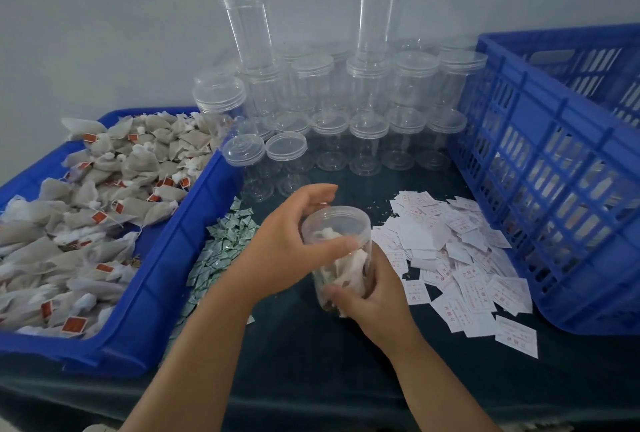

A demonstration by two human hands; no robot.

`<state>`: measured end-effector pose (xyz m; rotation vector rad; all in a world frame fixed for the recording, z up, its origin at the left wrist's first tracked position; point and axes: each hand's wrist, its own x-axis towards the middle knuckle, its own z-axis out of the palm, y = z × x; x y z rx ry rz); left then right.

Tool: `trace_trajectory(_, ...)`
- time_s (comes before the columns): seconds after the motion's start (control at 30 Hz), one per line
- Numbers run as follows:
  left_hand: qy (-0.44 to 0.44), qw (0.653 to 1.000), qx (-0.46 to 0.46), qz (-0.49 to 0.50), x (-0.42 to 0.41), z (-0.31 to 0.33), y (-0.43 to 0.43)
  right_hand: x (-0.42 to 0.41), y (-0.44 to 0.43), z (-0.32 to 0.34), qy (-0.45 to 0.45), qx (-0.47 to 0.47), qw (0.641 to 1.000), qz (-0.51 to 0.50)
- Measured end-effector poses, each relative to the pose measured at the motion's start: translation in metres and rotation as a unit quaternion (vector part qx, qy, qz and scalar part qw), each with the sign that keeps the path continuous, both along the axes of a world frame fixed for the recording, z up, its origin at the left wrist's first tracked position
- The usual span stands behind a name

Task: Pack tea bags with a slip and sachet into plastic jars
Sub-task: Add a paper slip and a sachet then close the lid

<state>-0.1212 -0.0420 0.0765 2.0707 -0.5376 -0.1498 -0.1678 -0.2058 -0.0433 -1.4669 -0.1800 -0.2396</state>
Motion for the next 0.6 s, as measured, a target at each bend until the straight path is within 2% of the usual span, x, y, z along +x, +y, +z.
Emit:
trace_trajectory(0.03, 0.020, 1.000, 0.006, 0.014, -0.004, -0.001, -0.003, 0.000, 0.003, 0.002, -0.001, -0.021, 0.999, -0.027)
trace_trajectory(0.1, 0.007, 0.996, 0.054, 0.069, -0.012, -0.004, -0.016, -0.002, 0.006, 0.002, -0.005, -0.070, 0.996, -0.056)
trace_trajectory(0.17, -0.039, 0.990, 0.084, 0.107, -0.018, -0.005, -0.027, -0.003, 0.003, 0.001, 0.025, -0.033, 0.999, -0.019)
trace_trajectory(0.23, -0.034, 0.996, 0.057, 0.056, -0.015, -0.003, -0.026, -0.004, -0.005, -0.001, 0.057, 0.050, 0.994, 0.076)
trace_trajectory(0.33, 0.020, 0.997, 0.039, -0.070, -0.003, 0.009, -0.013, -0.006, -0.012, -0.002, 0.091, 0.085, 0.983, 0.135)
trace_trajectory(0.43, 0.018, 0.998, 0.007, -0.066, 0.004, 0.004, -0.011, -0.004, -0.005, 0.000, 0.096, 0.079, 0.986, 0.109)
trace_trajectory(0.53, 0.001, 0.999, 0.027, 0.027, 0.000, -0.003, -0.020, -0.002, 0.004, -0.001, 0.068, 0.058, 0.995, 0.048)
trace_trajectory(0.6, 0.006, 0.998, 0.023, 0.052, 0.000, -0.006, -0.023, -0.003, 0.004, 0.001, 0.057, 0.055, 0.996, 0.027)
